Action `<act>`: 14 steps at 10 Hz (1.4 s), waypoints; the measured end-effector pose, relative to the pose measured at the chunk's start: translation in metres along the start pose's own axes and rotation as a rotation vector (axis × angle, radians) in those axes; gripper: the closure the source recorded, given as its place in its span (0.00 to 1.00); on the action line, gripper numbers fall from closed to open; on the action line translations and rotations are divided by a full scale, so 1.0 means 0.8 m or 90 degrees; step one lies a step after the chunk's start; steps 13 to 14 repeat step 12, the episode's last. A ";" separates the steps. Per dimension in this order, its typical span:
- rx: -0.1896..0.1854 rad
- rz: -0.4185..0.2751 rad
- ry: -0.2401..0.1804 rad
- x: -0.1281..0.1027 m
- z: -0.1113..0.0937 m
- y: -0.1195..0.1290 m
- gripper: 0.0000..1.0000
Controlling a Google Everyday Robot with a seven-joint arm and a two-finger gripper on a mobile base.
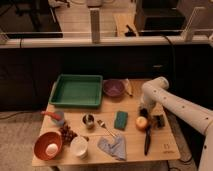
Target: Wipe table surface with eraser
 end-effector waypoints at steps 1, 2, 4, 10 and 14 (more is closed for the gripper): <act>0.002 -0.017 -0.005 -0.004 0.003 -0.014 1.00; 0.003 -0.029 -0.008 -0.008 0.006 -0.024 1.00; 0.005 -0.069 -0.010 -0.012 0.013 -0.062 1.00; 0.022 -0.081 0.021 0.050 0.014 -0.096 1.00; 0.020 -0.061 0.026 0.069 0.016 -0.072 1.00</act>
